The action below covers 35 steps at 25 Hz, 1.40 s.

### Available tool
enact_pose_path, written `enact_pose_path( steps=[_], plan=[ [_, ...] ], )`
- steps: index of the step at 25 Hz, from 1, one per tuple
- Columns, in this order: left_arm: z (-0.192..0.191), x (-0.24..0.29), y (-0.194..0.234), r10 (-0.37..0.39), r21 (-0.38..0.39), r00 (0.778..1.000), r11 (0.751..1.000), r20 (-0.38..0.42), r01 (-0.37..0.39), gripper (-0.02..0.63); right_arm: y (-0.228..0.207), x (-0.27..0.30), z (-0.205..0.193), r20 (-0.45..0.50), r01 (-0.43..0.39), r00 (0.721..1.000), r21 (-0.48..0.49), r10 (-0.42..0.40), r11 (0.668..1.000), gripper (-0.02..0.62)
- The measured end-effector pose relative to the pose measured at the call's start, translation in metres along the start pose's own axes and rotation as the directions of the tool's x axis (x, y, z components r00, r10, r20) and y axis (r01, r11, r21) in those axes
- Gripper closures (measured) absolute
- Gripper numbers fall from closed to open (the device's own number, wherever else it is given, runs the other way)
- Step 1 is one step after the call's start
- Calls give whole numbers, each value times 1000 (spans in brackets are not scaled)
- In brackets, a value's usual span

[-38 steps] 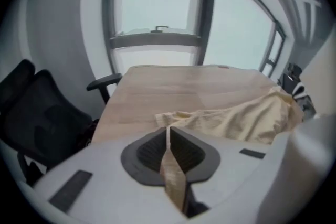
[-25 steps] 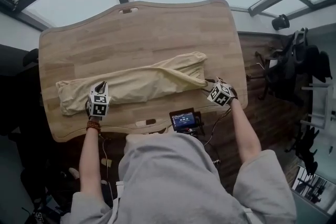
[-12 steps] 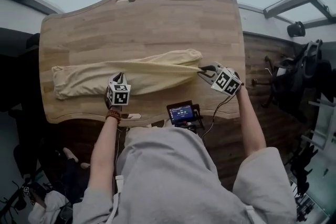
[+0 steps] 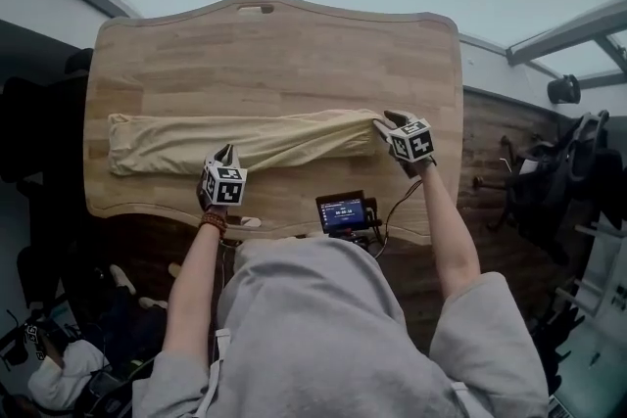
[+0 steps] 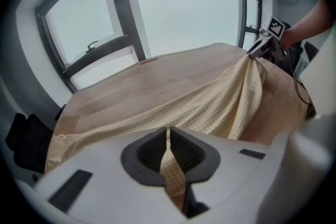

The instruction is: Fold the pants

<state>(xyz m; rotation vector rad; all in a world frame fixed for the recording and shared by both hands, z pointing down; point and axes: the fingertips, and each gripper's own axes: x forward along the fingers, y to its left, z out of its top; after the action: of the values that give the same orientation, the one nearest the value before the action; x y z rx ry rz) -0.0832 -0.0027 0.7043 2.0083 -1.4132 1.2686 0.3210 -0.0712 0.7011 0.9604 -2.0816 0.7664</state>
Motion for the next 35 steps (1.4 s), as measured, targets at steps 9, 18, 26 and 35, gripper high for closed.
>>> enact_pose_path(
  steps=[9,18,26,35],
  plan=[
    [69,51,-49,-201,459,979,867,-36,195,581,20,-19,-38,181,-201,972,333,147,921,426],
    [86,96,-94,-260,530,953,793,-155,302,592,59,19,-65,24,-198,979,313,200,929,467],
    [125,72,-30,-183,329,981,932,72,149,597,75,-11,-92,-132,-337,918,240,374,911,518],
    [123,28,-39,-210,309,963,939,167,151,531,31,-40,-13,97,-283,957,97,274,954,419]
  ],
)
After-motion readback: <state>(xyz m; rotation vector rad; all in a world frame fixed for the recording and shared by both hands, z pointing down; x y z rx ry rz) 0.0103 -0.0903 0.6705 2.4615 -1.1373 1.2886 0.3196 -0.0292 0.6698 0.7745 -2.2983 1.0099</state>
